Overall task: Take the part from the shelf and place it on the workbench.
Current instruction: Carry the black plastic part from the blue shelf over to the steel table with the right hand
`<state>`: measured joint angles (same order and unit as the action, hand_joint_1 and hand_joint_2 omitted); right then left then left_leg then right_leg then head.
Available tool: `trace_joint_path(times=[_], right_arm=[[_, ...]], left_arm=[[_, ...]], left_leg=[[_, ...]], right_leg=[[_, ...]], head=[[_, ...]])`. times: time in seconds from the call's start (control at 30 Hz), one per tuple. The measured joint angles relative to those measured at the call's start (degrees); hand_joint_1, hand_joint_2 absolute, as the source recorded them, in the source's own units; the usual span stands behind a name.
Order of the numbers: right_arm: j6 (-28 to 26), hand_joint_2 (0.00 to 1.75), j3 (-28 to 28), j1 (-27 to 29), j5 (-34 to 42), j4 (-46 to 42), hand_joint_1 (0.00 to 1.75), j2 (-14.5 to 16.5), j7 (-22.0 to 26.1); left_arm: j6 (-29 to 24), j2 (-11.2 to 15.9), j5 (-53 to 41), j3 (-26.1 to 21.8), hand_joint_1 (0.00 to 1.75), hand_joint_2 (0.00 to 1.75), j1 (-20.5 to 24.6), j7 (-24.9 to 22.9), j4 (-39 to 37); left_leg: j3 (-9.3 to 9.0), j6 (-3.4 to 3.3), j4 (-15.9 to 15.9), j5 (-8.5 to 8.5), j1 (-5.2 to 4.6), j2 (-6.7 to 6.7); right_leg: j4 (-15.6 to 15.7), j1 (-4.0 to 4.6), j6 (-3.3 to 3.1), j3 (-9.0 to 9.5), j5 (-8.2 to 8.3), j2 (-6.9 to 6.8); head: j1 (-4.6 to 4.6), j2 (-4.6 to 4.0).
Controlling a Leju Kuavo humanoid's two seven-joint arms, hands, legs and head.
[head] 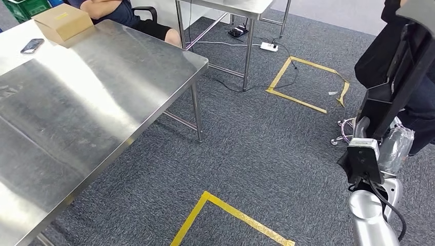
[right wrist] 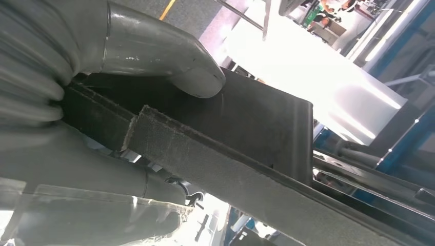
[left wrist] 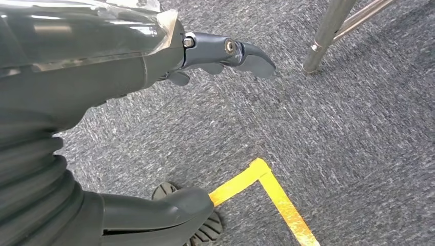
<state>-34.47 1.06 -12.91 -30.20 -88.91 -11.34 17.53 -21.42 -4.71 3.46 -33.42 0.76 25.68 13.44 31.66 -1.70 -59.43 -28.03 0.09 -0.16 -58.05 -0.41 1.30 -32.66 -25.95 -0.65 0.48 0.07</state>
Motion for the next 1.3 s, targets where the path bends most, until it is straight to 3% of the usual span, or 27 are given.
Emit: trace_joint_path(times=[0.13, 0.2, 0.27, 0.3, 0.33, 0.37, 0.43, 0.47, 0.53, 0.57, 0.63, 0.67, 0.73, 0.8, 0.83, 0.87, 0.97, 1.03, 1.17, 1.23, 1.3], right_arm=[[-0.08, 1.75, 0.11, -0.08, -0.05, -0.01, 1.75, 0.15, 0.03], [-0.08, 1.75, 0.29, -0.16, -0.07, -0.02, 1.75, 0.13, 0.07], [-0.08, 1.75, 0.41, -0.13, -0.08, 0.02, 1.75, 0.14, 0.10], [-0.09, 1.75, 0.43, -0.05, -0.07, 0.04, 1.75, 0.15, 0.10], [-0.09, 1.75, 0.44, 0.03, -0.06, 0.07, 1.75, 0.16, 0.10], [-0.09, 1.75, 0.44, 0.06, -0.05, 0.08, 1.75, 0.16, 0.10], [-0.09, 1.75, 0.45, 0.00, -0.05, 0.07, 1.75, 0.17, 0.11], [-0.09, 1.75, 0.45, -0.03, -0.06, 0.07, 1.75, 0.19, 0.11], [-0.13, 1.75, 0.51, -0.07, -0.07, 0.07, 1.75, 0.21, 0.12], [-0.15, 1.75, 0.55, -0.07, -0.07, 0.07, 1.75, 0.25, 0.13], [-0.17, 1.75, 0.58, -0.13, -0.09, 0.07, 1.75, 0.32, 0.15], [-0.17, 1.75, 0.58, -0.16, -0.11, 0.07, 1.75, 0.36, 0.15], [-0.18, 1.75, 0.65, -0.21, -0.15, 0.07, 1.75, 0.40, 0.16], [-0.19, 1.75, 0.75, -0.11, -0.26, 0.07, 1.75, 0.45, 0.17], [-0.18, 1.75, 0.80, 0.00, -0.36, 0.07, 1.75, 0.47, 0.17], [-0.17, 1.75, 0.86, 0.15, -0.45, 0.07, 1.75, 0.49, 0.17], [-0.17, 1.75, 1.04, 0.37, -0.60, -0.01, 1.75, 0.50, 0.17], [-0.17, 1.75, 1.17, 0.39, -0.66, -0.16, 1.75, 0.48, 0.19], [-0.17, 1.75, 1.43, 0.72, -0.67, -0.46, 1.75, 0.41, 0.23], [-0.17, 1.75, 1.58, 0.78, -0.64, -0.62, 1.75, 0.30, 0.29], [-0.17, 1.75, 1.77, 1.15, -0.61, -0.66, 1.75, 0.23, 0.32]], left_arm=[[-0.12, -0.02, -0.05, -0.02, 0.00, 1.75, 0.09, 0.02, 0.01], [-0.15, -0.07, -0.05, -0.02, 0.00, 1.75, 0.16, 0.02, 0.01], [-0.15, -0.05, -0.05, -0.02, 0.00, 1.75, 0.21, 0.02, 0.01], [-0.15, -0.07, -0.05, -0.02, 0.00, 1.75, 0.20, 0.02, 0.01], [-0.15, -0.08, -0.05, -0.02, 0.00, 1.75, 0.20, 0.01, 0.01], [-0.15, -0.08, -0.05, -0.02, 0.00, 1.75, 0.20, 0.01, 0.01], [-0.15, -0.08, -0.04, -0.02, 0.00, 1.75, 0.21, 0.01, 0.02], [-0.15, -0.07, -0.04, -0.03, 0.00, 1.75, 0.23, 0.01, 0.04], [-0.15, -0.04, -0.04, -0.04, 0.00, 1.75, 0.25, 0.01, 0.07], [-0.15, -0.05, -0.05, -0.04, 0.00, 1.75, 0.23, 0.01, 0.07], [-0.15, -0.05, -0.05, -0.08, 0.00, 1.75, 0.11, 0.01, 0.07], [-0.13, -0.08, -0.08, -0.09, 0.00, 1.75, 0.05, 0.01, 0.06], [-0.05, -0.14, -0.13, -0.11, 0.00, 1.75, 0.01, 0.01, 0.05], [0.02, -0.16, -0.19, -0.11, 0.00, 1.75, 0.00, 0.01, 0.05], [0.02, -0.16, -0.21, -0.11, 0.00, 1.75, -0.01, 0.01, 0.05], [0.02, -0.15, -0.26, -0.11, 0.00, 1.75, -0.02, 0.01, 0.05], [0.21, -0.10, -0.37, -0.11, 0.00, 1.75, 0.01, -0.01, 0.05], [0.65, -0.04, -0.42, -0.11, 0.00, 1.75, 0.04, -0.04, 0.05], [1.16, 0.00, -0.63, -0.11, 0.00, 1.75, 0.00, -0.15, 0.05], [1.32, -0.01, -0.81, -0.11, 0.00, 1.75, 0.01, -0.15, 0.05], [1.39, 0.03, -0.96, -0.11, 0.00, 1.75, -0.02, -0.15, 0.05]], left_leg=[[0.15, -1.14, 1.53, 1.14, -0.33, 0.06], [0.68, -1.70, 2.14, 2.13, -0.09, 0.18], [1.65, -1.92, 2.14, 2.82, -0.17, 0.22], [2.13, -1.91, 2.12, 3.16, -0.18, 0.22], [2.56, -1.82, 2.09, 3.48, -0.18, 0.22], [2.91, -1.68, 2.07, 3.79, -0.14, 0.19], [3.40, -1.22, 1.94, 4.30, -0.06, 0.09], [3.64, -0.89, 1.88, 4.56, -0.07, 0.02], [4.10, -0.19, 1.74, 5.15, -0.22, -0.12], [4.36, 0.14, 1.76, 5.56, -0.26, -0.22], [5.12, 0.69, 1.27, 5.39, -0.12, -0.33], [5.79, 0.93, 0.08, 4.08, 0.00, -0.29], [7.88, 1.34, -5.62, -0.72, 0.19, -0.12], [9.92, 1.64, -12.91, -4.50, 0.29, -0.09], [10.00, 1.71, -14.67, -4.91, 0.32, -0.07], [9.02, 1.71, -14.25, -4.33, 0.35, -0.07], [1.46, 1.30, -3.22, -0.77, 0.41, -0.07], [-1.29, 0.86, 1.43, -0.38, 0.13, -0.10], [-1.14, -0.53, 2.55, 0.23, -0.04, 0.12], [-0.97, -1.26, 2.98, 0.75, 0.16, 0.30], [-0.64, -1.49, 2.99, 0.93, 0.13, 0.33]], right_leg=[[-0.56, -0.06, 1.20, -0.88, 0.07, -0.17], [-4.78, -0.07, 1.04, -2.80, -2.85, 0.07], [-12.47, -0.24, 0.90, -5.63, -6.83, 0.32], [-15.43, -0.36, 1.13, -6.47, -8.02, 0.37], [-16.28, -0.50, 1.57, -6.26, -8.29, 0.39], [-14.64, -0.67, 2.16, -4.80, -7.66, 0.38], [-5.98, -1.13, 3.33, 0.71, -5.44, 0.38], [-2.20, -1.11, 3.51, 3.09, -4.46, 0.56], [1.09, -0.81, 3.04, 4.77, -3.77, 0.98], [0.89, -0.57, 2.56, 4.48, -3.37, 1.17], [0.95, -0.96, 1.35, 3.56, -2.77, 1.09], [0.95, -1.14, 0.66, 3.10, -2.32, 0.96], [0.97, -1.12, -0.47, 2.20, -1.57, 0.75], [0.95, -0.83, -0.93, 1.30, -1.00, 0.59], [0.94, -0.73, -0.94, 0.94, -0.75, 0.54], [0.92, -0.69, -0.86, 0.65, -0.51, 0.51], [0.85, -0.59, -0.43, 0.20, -0.01, 0.50], [0.78, -0.44, 0.10, -0.06, 0.32, 0.48], [-0.07, -0.32, 1.21, -1.04, 0.25, 0.48], [-5.04, -0.33, 1.13, -3.58, -2.23, 0.51], [-12.87, -0.38, 1.10, -7.10, -5.20, 0.54]], head=[[0.03, 0.00], [0.21, 0.00], [0.36, 0.00], [0.39, 0.00], [0.39, 0.00], [0.39, 0.00], [0.39, 0.00], [0.35, 0.00], [0.32, 0.00], [0.26, 0.00], [0.14, 0.00], [0.04, 0.00], [-0.10, 0.00], [-0.14, 0.00], [-0.14, 0.00], [-0.14, 0.00], [-0.15, 0.00], [-0.14, 0.00], [-0.20, 0.00], [-0.02, 0.00], [0.13, 0.00]])
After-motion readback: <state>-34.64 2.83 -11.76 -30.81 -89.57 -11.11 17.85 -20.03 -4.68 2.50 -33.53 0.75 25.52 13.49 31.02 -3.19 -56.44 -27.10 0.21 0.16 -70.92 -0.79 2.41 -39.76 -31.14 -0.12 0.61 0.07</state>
